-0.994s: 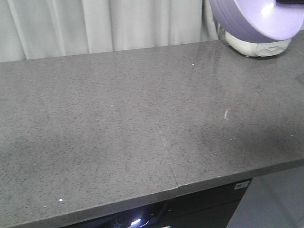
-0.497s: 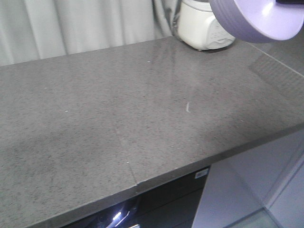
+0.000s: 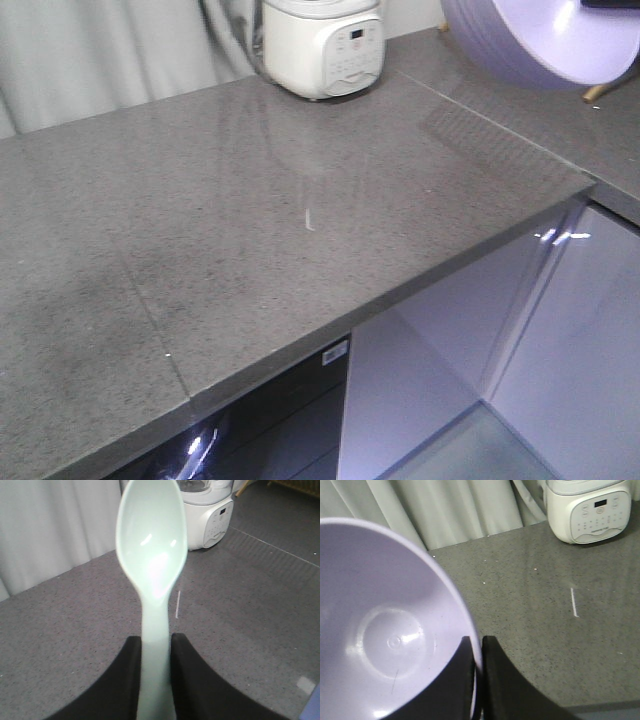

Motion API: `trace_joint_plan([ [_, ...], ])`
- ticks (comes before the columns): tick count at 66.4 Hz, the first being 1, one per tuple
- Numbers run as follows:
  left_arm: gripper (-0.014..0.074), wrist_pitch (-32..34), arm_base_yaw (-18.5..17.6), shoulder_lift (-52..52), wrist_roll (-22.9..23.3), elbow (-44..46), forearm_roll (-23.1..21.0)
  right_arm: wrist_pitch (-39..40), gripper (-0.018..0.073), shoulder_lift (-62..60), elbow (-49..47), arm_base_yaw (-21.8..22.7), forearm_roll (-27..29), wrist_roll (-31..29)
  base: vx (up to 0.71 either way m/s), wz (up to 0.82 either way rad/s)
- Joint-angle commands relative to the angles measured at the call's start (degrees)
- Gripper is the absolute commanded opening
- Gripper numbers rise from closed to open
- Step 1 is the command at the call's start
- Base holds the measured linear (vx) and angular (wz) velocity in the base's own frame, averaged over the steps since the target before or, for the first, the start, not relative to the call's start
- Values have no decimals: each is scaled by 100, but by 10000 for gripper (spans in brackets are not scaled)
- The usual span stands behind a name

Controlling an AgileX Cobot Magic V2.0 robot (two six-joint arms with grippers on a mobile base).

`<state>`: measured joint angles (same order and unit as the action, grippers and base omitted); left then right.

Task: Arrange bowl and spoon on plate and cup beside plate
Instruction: 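Turn the base away from the counter holding spoon and bowl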

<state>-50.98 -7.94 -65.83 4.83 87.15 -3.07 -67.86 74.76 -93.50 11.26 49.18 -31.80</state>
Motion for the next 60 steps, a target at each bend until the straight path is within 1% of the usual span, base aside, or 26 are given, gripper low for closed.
trace_joint_plan([
  [1, -6, 352, -4, 106, 4, 154, -67, 241, -10, -149, -167, 30, 309, -58, -1, -36],
  [60, -6, 352, -4, 106, 4, 154, -67, 241, -10, -149, -167, 30, 309, -58, -2, -31],
])
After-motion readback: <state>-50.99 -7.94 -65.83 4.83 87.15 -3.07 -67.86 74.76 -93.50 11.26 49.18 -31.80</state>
